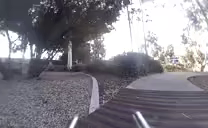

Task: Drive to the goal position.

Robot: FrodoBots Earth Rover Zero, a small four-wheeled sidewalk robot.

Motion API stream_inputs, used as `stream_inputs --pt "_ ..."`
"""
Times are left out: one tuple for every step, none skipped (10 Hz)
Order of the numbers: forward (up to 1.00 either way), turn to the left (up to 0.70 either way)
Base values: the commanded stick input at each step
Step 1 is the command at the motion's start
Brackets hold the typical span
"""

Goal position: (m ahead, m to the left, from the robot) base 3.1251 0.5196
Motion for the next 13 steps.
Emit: stream_inputs --pt "0.00 1.00" --pt "0.00 1.00" --pt "0.00 1.00" --pt "0.00 1.00" --pt "0.00 1.00" --pt "0.00 1.00" --pt "0.00 0.99" --pt "0.00 0.77" --pt "0.00 0.54" --pt "0.00 0.32" --pt "0.00 0.10" --pt "0.00 0.00" --pt "0.00 0.00"
